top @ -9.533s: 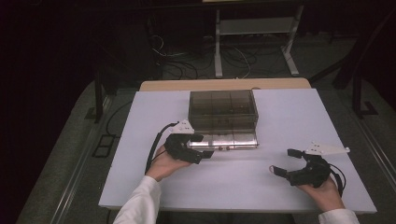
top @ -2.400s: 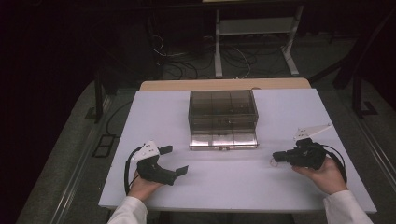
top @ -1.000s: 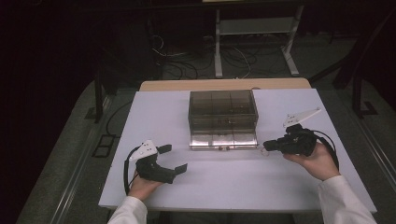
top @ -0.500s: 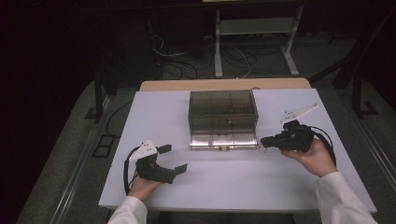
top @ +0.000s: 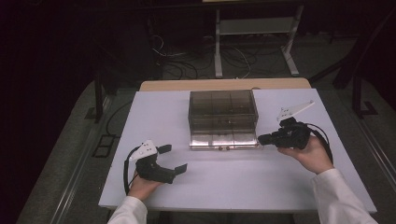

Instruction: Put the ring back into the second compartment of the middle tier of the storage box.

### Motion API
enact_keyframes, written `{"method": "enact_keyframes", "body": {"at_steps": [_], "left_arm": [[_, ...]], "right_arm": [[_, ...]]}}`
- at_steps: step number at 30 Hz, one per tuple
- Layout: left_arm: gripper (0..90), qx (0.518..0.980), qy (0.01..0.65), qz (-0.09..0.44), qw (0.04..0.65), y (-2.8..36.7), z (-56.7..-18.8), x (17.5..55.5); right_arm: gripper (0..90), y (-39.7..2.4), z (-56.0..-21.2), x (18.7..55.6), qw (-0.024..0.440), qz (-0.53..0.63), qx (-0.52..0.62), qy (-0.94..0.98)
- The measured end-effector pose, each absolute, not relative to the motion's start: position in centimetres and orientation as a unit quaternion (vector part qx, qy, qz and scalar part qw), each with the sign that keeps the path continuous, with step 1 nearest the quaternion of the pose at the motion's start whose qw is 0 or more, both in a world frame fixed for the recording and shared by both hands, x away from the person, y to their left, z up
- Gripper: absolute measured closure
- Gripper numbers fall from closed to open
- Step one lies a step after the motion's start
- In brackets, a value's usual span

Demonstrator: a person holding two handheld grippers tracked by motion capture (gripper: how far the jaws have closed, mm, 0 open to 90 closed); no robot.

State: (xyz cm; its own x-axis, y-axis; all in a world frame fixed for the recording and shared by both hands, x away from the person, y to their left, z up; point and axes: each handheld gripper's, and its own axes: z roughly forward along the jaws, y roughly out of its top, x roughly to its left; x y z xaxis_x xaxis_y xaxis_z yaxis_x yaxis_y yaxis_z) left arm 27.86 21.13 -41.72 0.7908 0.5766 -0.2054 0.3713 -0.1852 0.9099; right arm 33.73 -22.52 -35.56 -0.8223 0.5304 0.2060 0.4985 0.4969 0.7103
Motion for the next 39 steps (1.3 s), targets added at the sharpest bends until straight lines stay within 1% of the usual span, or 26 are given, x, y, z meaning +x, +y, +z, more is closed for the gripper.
{"method": "enact_keyframes", "body": {"at_steps": [23, 39], "left_arm": [[0.0, 0.765, 0.309, 0.092, 0.558, 21.2, -41.7, 27.8], [0.0, 0.765, 0.308, 0.092, 0.559, 21.2, -41.7, 27.8]], "right_arm": [[85.5, -20.6, -34.8, 35.1, 0.019, 0.408, 0.286, 0.867], [85.5, -19.6, -35.0, 36.1, 0.017, 0.411, 0.283, 0.867]]}}
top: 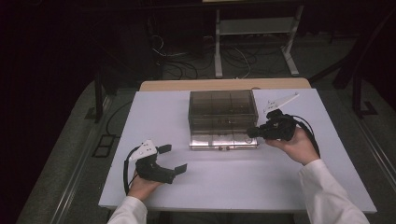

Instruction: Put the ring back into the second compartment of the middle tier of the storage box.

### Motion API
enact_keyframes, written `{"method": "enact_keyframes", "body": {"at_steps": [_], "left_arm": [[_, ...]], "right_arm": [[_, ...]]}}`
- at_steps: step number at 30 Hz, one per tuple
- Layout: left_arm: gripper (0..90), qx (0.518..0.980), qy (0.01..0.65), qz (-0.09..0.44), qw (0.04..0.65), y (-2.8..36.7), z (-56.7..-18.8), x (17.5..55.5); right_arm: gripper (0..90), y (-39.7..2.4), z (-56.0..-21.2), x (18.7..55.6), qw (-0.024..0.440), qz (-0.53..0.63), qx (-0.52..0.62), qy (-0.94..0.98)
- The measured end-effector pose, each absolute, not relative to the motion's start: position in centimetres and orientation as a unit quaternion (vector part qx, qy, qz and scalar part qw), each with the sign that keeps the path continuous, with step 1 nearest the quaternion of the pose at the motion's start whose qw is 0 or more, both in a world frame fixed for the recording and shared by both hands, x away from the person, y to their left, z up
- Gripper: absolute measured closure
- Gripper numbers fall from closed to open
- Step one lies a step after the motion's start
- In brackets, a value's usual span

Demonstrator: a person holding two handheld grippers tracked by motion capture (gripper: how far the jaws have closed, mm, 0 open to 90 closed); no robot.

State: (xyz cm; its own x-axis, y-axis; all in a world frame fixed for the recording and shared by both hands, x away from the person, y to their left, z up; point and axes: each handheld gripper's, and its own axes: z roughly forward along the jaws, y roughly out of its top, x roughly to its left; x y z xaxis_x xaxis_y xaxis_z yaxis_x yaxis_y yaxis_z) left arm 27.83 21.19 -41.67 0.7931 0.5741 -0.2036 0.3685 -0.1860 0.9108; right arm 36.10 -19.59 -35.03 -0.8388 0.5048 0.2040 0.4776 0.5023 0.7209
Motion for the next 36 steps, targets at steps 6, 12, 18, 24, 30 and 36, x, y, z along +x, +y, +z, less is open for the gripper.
{"method": "enact_keyframes", "body": {"at_steps": [6, 12, 18, 24, 30, 36], "left_arm": [[0.0, 0.765, 0.308, 0.092, 0.558, 21.2, -41.7, 27.8], [0.0, 0.765, 0.308, 0.092, 0.559, 21.2, -41.7, 27.8], [0.0, 0.765, 0.306, 0.092, 0.560, 21.2, -41.7, 27.9], [0.0, 0.764, 0.307, 0.092, 0.561, 21.2, -41.6, 27.9], [0.0, 0.764, 0.306, 0.091, 0.561, 21.2, -41.6, 27.9], [0.0, 0.761, 0.309, 0.093, 0.563, 21.4, -41.6, 27.9]], "right_arm": [[85.5, -19.2, -34.9, 36.5, 0.017, 0.412, 0.282, 0.866], [85.5, -18.3, -34.7, 36.8, 0.017, 0.412, 0.275, 0.868], [85.5, -17.5, -34.6, 37.2, 0.016, 0.411, 0.270, 0.871], [85.5, -16.6, -34.7, 37.6, 0.015, 0.408, 0.266, 0.873], [85.5, -16.0, -34.8, 38.0, 0.015, 0.409, 0.261, 0.874], [85.5, -15.3, -35.2, 38.4, 0.014, 0.403, 0.260, 0.877]]}}
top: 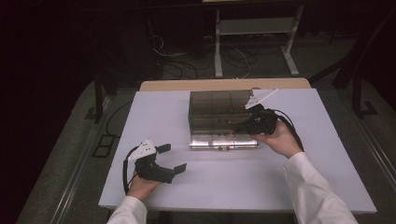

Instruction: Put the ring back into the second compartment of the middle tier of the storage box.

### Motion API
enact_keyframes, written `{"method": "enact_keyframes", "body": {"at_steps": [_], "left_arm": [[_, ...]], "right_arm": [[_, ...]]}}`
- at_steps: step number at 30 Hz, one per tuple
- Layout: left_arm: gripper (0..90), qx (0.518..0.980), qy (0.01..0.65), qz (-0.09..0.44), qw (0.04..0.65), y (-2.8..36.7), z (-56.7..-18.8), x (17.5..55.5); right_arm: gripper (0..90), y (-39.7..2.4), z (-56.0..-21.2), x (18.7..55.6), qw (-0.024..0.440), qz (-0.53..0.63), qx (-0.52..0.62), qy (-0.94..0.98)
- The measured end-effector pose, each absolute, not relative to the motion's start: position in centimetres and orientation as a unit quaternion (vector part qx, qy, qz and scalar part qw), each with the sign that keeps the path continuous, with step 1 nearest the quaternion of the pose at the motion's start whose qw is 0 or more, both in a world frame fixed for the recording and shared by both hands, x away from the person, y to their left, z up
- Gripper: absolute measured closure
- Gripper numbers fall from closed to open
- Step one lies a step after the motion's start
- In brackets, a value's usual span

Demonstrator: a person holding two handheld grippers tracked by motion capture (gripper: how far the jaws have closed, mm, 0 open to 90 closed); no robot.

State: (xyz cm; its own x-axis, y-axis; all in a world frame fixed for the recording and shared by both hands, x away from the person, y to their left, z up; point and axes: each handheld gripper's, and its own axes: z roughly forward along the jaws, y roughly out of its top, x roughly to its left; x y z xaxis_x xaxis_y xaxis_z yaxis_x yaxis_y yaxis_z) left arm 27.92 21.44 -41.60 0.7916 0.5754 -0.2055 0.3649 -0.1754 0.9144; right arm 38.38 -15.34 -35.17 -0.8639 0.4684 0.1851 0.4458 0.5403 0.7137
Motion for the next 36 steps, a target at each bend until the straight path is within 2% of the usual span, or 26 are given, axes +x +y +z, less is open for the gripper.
{"method": "enact_keyframes", "body": {"at_steps": [36], "left_arm": [[0.0, 0.763, 0.304, 0.091, 0.563, 21.4, -41.6, 28.0]], "right_arm": [[85.5, -12.2, -38.6, 40.1, 0.002, 0.391, 0.263, 0.882]]}}
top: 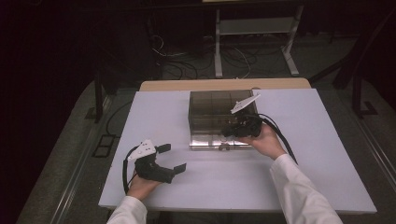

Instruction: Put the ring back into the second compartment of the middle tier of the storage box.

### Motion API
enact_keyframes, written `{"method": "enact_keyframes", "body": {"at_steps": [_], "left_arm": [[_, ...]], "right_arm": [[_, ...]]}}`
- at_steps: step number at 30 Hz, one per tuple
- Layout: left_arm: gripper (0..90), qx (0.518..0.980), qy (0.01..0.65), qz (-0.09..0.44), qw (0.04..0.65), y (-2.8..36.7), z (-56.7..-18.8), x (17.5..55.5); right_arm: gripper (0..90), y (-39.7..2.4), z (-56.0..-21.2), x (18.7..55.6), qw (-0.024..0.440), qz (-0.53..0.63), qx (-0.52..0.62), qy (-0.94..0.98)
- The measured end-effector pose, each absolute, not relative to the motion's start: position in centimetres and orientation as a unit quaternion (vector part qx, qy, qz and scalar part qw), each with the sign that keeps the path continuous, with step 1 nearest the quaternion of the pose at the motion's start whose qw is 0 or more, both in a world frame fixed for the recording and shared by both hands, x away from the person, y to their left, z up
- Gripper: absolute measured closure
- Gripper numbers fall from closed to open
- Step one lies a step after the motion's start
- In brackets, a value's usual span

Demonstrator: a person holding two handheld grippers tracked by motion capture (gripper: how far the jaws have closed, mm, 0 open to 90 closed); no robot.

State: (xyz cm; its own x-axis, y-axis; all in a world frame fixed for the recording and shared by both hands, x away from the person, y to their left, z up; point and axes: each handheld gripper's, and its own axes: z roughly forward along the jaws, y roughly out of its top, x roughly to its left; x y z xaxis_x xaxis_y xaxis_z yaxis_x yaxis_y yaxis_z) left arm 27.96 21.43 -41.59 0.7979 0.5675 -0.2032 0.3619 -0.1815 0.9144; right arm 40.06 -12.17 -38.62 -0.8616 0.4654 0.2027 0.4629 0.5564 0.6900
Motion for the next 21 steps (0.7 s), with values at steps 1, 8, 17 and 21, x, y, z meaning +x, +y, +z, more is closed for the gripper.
{"method": "enact_keyframes", "body": {"at_steps": [1, 8, 17, 21], "left_arm": [[0.0, 0.763, 0.304, 0.091, 0.563, 21.4, -41.6, 28.0], [0.0, 0.762, 0.304, 0.090, 0.564, 21.5, -41.6, 28.0], [0.0, 0.763, 0.304, 0.090, 0.564, 21.5, -41.6, 28.0], [0.0, 0.763, 0.304, 0.089, 0.563, 21.5, -41.6, 28.0]], "right_arm": [[85.5, -12.1, -38.7, 40.1, 0.001, 0.390, 0.262, 0.883], [85.5, -11.4, -39.4, 40.2, -0.003, 0.384, 0.262, 0.885], [76.0, -10.9, -39.9, 40.2, -0.005, 0.378, 0.267, 0.886], [74.3, -11.0, -39.7, 40.2, -0.005, 0.384, 0.270, 0.883]]}}
